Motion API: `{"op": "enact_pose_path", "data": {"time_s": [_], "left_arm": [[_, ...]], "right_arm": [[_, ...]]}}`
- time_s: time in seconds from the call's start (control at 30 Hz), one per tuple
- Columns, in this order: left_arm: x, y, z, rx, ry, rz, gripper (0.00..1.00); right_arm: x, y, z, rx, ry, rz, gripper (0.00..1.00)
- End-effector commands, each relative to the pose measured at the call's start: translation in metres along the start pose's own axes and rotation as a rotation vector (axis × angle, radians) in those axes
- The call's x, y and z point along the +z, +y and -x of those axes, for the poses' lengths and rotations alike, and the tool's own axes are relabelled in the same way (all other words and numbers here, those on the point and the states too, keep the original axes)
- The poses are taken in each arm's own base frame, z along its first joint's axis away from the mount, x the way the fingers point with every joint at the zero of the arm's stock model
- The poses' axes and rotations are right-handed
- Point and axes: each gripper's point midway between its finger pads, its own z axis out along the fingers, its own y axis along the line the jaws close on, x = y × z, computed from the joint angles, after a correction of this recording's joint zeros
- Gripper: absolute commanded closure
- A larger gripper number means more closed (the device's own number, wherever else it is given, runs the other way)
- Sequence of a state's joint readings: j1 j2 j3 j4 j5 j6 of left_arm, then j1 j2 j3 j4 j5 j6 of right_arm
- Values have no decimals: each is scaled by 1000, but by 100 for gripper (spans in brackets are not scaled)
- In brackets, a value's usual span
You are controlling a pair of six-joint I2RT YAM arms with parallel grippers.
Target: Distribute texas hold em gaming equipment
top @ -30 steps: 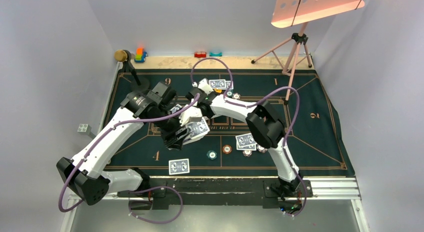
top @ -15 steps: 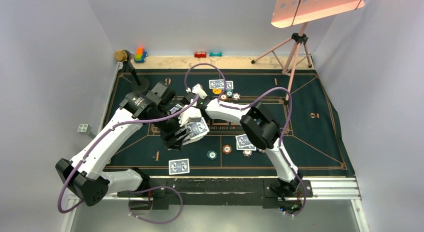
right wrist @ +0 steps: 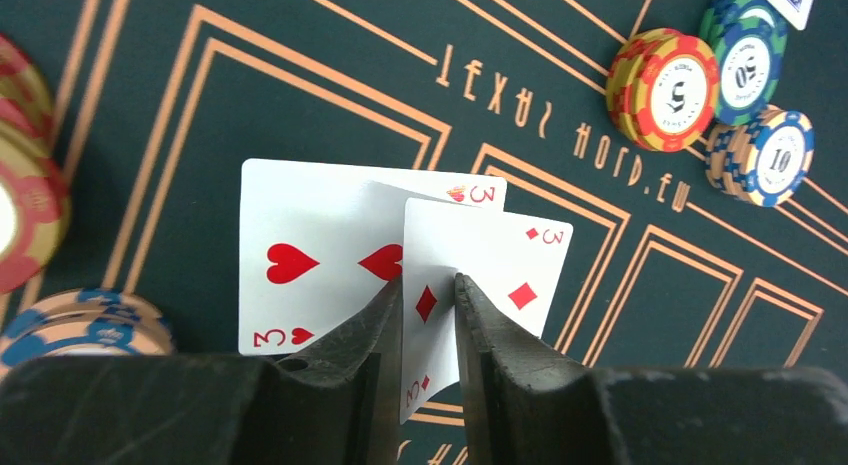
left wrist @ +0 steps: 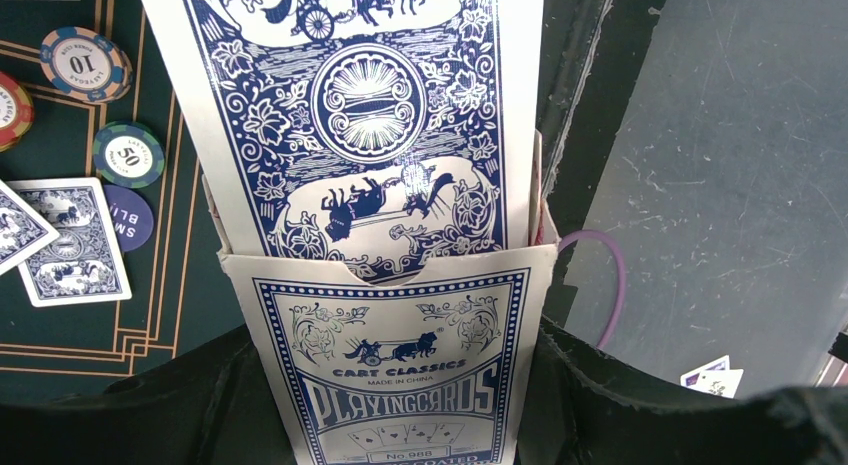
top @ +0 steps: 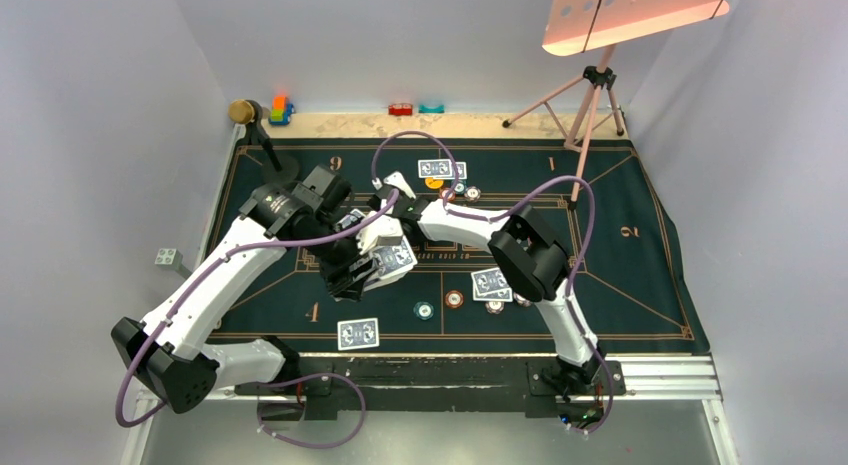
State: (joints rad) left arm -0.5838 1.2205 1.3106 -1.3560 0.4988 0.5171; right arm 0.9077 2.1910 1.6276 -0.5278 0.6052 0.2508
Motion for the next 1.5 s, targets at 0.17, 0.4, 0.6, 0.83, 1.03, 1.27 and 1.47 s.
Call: {"op": "enact_pose_path", "data": {"time_s": [0.17, 0.4, 0.6, 0.83, 1.03, 1.27, 1.47], "left_arm": [[-2, 0, 3, 29, -26, 12, 100], [-1, 0, 4, 25, -33, 12, 100], [0, 0, 4, 19, -34, 7, 100], [1, 0, 4, 19, -35, 5, 100], [3, 2, 5, 22, -33, 5, 100], [5, 8, 9, 25, -31, 14, 100], [7, 15, 13, 23, -32, 36, 100]], "right_arm": [[-18, 23, 5, 42, -1, 161, 41], [-28, 16, 9, 65, -17, 169, 35], [-42, 5, 23, 127, -46, 166, 46], [-50, -18, 36, 202, -44, 142, 50], [-95, -54, 60, 374, -91, 285, 38], [-164, -99, 73, 529, -177, 519, 22], [-238, -84, 68, 571, -252, 916, 12]]}}
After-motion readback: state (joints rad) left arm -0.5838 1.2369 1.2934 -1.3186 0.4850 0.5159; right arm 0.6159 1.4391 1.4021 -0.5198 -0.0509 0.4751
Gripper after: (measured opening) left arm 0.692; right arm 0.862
